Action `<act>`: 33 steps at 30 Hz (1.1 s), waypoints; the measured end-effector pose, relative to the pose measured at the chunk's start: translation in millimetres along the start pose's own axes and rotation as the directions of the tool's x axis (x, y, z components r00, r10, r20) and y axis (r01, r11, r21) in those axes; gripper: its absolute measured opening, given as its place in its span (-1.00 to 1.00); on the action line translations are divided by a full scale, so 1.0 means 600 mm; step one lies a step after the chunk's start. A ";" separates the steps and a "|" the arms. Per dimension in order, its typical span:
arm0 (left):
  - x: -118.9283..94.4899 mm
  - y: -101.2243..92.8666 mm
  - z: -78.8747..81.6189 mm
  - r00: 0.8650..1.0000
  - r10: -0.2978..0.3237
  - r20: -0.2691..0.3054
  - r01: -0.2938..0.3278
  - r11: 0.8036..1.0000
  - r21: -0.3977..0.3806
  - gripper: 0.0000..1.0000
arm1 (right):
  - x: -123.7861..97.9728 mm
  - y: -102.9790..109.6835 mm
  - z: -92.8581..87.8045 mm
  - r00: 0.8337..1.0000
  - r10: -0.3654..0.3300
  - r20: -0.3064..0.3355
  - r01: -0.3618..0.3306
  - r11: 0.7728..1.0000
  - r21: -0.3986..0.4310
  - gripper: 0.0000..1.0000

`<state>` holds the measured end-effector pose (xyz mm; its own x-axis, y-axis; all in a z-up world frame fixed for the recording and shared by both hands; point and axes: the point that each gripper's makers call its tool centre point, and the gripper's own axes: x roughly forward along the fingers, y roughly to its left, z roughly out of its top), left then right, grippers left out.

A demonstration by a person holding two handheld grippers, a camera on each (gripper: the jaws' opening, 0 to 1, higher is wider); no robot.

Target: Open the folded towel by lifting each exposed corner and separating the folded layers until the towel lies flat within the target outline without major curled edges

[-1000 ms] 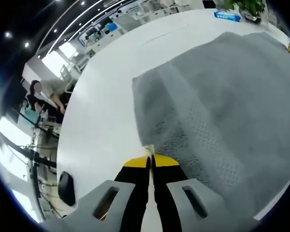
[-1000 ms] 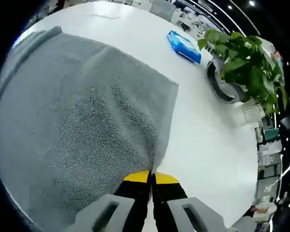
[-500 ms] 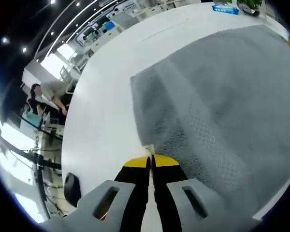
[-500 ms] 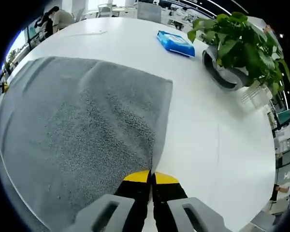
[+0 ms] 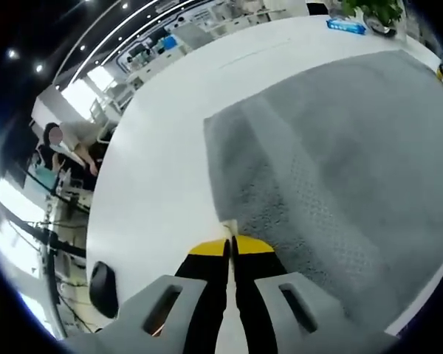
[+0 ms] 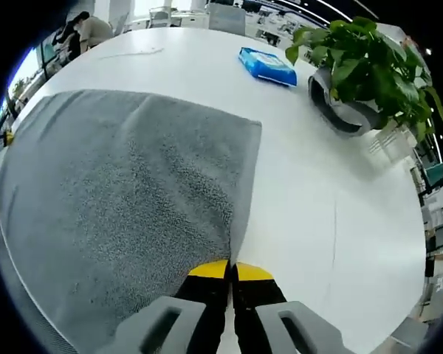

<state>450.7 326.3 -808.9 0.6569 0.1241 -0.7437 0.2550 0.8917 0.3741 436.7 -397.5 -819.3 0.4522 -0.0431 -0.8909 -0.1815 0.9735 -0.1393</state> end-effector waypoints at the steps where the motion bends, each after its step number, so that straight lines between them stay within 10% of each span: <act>1: 0.001 0.001 0.000 1.000 0.003 0.000 -0.003 1.000 -0.024 -0.99 | 0.001 0.000 -0.001 1.000 0.005 0.010 -0.005 1.000 0.027 -1.00; 7: -0.001 0.000 0.003 0.999 -0.012 0.052 0.019 0.990 -0.142 -0.93 | -0.004 -0.008 -0.006 0.993 0.012 0.120 -0.038 0.976 0.216 -0.85; 14: -0.063 -0.025 0.027 0.987 -0.018 0.160 0.049 0.980 -0.194 -0.68 | -0.082 0.027 -0.019 0.974 0.005 0.225 -0.039 0.988 0.147 -0.71; 24: -0.176 -0.166 0.026 0.959 -0.124 0.255 0.183 0.957 -0.223 -0.68 | -0.137 0.112 -0.129 0.985 0.108 0.138 -0.141 0.956 0.256 -0.65; 33: -0.163 -0.235 -0.035 0.967 -0.172 0.189 0.216 0.944 -0.248 -0.74 | -0.114 0.127 -0.138 0.983 0.159 0.087 -0.178 0.942 0.283 -0.93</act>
<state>335.8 197.5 -800.5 0.7255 -0.1157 -0.6784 0.2073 0.9767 0.0551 319.5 -339.2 -804.6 0.4915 0.1321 -0.8608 -0.0041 0.9888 0.1494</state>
